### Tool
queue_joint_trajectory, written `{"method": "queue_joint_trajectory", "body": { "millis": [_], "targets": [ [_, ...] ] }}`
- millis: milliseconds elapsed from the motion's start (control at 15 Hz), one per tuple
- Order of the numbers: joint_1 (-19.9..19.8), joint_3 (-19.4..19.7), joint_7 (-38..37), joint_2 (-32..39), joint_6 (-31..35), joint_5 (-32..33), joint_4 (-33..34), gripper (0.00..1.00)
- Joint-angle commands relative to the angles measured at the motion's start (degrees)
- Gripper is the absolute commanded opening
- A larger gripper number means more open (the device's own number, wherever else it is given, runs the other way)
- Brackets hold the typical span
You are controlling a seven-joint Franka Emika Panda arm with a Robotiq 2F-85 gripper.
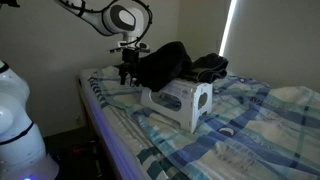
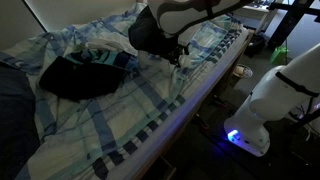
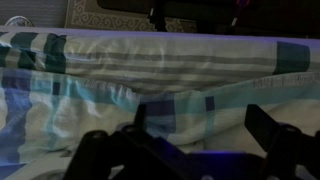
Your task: Pick up the striped cloth from the left side of the bed and place it on the white stool
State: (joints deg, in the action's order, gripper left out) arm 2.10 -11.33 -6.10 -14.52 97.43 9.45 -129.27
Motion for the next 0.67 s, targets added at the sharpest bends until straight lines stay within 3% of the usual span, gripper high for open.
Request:
{"method": "queue_joint_trajectory", "body": {
  "millis": [0, 600],
  "targets": [
    [1.47, 1.33, -0.30, 0.11, -0.14, 0.28, 0.09, 1.00],
    [7.09, 0.06, 5.17, 0.05, 1.89, -2.33, -0.76, 1.00]
  ]
}}
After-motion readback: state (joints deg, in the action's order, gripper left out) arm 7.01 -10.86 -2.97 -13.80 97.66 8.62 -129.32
